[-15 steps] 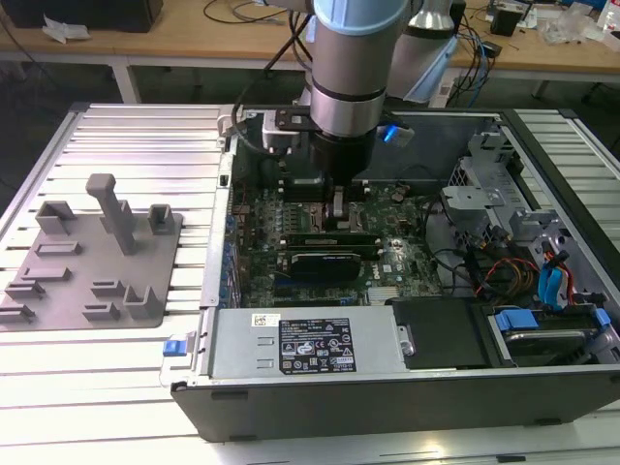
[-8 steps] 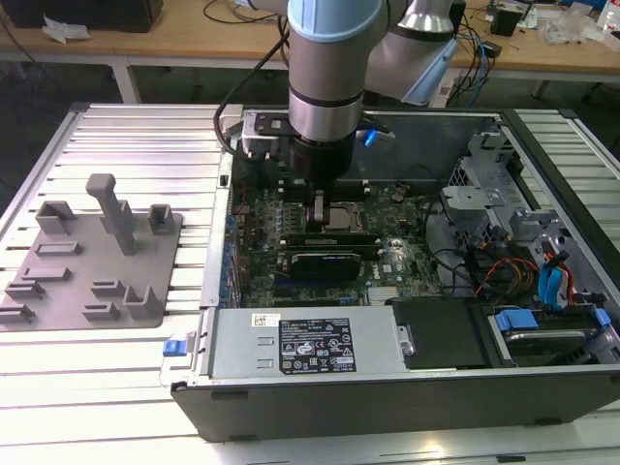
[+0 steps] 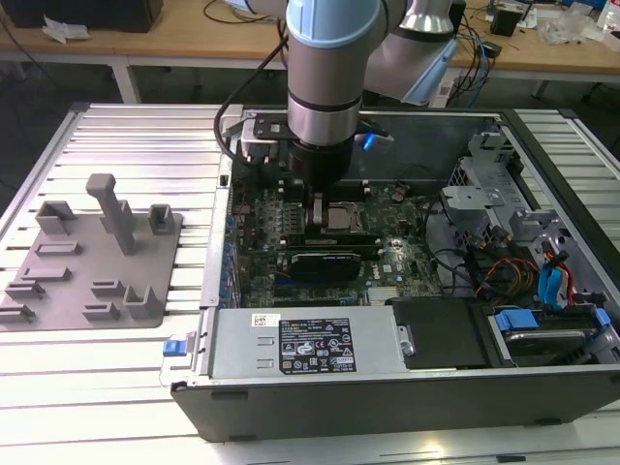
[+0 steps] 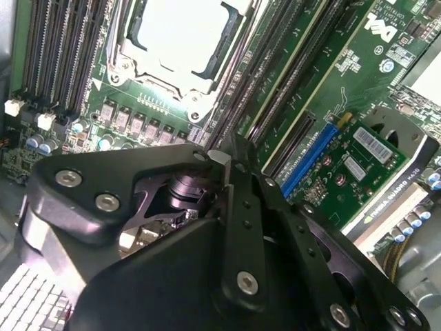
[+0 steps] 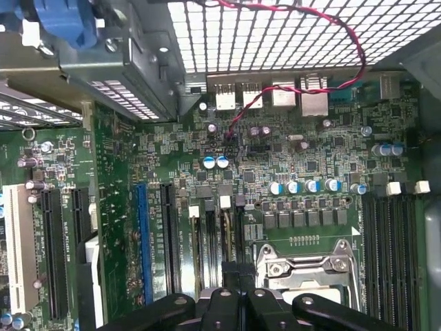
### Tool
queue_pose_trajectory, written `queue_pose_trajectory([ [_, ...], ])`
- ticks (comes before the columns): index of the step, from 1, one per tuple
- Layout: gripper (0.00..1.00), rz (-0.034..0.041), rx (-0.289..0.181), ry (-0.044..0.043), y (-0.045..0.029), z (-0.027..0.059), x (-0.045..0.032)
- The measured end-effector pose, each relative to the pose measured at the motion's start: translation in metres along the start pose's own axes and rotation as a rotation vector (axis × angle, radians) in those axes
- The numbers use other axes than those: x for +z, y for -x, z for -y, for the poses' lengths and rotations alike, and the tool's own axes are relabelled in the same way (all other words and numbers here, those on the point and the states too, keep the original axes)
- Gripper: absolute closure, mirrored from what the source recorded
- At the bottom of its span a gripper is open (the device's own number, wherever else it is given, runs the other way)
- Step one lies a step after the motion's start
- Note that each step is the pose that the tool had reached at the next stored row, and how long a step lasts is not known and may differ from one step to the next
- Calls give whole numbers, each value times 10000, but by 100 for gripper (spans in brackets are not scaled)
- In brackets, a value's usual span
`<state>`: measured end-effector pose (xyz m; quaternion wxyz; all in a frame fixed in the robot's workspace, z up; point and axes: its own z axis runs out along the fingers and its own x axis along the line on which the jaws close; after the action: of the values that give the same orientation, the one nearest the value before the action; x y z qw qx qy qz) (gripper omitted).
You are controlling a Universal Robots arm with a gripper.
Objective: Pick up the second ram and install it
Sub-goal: 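Press down the second ram until it locks into place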
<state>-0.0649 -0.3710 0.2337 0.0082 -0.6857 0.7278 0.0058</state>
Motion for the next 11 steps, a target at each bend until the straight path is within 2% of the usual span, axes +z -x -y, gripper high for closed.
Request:
queue_pose_trajectory([
  [11,92,2,-1,-1,-1,0,50],
])
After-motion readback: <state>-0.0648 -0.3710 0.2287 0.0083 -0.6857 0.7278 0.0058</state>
